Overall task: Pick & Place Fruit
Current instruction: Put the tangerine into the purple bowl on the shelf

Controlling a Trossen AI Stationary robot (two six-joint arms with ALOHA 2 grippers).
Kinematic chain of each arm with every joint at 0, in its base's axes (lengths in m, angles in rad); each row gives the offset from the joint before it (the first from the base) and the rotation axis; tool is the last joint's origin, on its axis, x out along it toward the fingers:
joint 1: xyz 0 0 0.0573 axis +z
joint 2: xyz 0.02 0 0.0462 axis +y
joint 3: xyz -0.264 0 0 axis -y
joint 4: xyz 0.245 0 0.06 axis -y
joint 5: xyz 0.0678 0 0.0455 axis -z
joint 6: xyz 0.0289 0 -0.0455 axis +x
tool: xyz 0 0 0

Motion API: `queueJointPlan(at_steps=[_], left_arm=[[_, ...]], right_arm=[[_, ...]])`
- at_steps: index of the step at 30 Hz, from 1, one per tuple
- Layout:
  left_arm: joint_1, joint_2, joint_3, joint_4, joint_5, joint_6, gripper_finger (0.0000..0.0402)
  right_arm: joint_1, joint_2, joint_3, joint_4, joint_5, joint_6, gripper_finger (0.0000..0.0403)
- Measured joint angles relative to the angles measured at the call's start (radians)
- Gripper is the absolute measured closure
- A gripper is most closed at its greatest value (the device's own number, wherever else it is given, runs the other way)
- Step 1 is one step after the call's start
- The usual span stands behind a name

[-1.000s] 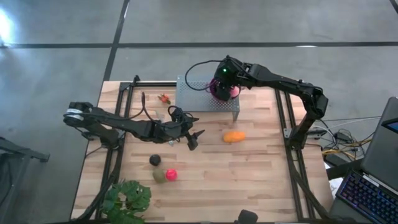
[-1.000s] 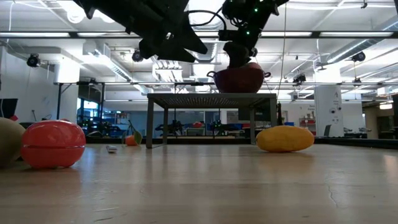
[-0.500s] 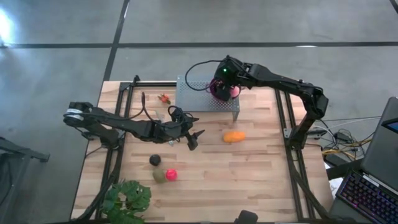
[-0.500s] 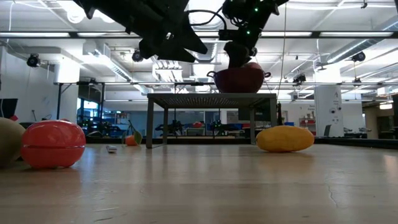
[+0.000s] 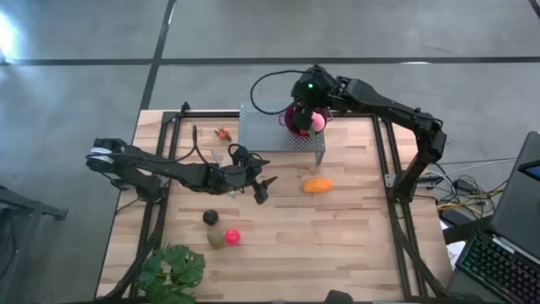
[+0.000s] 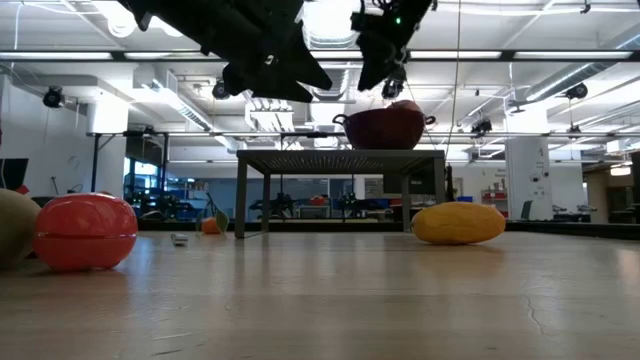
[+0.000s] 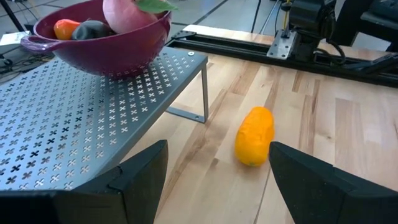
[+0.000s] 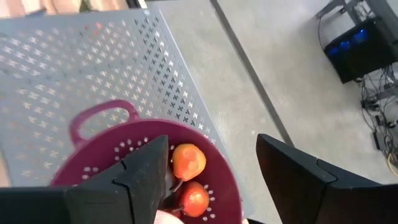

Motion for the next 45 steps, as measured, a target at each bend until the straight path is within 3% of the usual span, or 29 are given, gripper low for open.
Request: queueJointPlan(at_steps=[11,17,25,30,39,45], left_arm=[[0.001,0.0,0.001,-0.005,-0.002,0.001,0.0117],[0.002,0.0,0.002,-0.052,0.002,-0.006,0.0117],[0.009,-0.004,0.014,-0.122,0.003,0.031,0.0117],[0.03,-0.025,0.068,-0.287,0.001,0.065,0.0117],[0.108,-0.107,0.248,-0.611,-0.001,0.132,0.0117],[0.249,-0.13,0.349,-0.785,-0.016,0.0,0.0117]], right_arm=[[0.039,-0.006,0.256,-0.434,0.0,0.113,0.0235],[0.089,-0.07,0.25,-0.56,0.001,0.206,0.0286],[0.196,-0.207,0.053,-0.55,0.002,0.277,0.0356],[0.247,-0.304,-0.144,-0.51,0.003,0.359,0.0388],[0.29,-0.457,-0.532,-0.29,0.0,0.397,0.0385],[0.29,-0.494,-0.703,-0.17,-0.001,0.389,0.0387]])
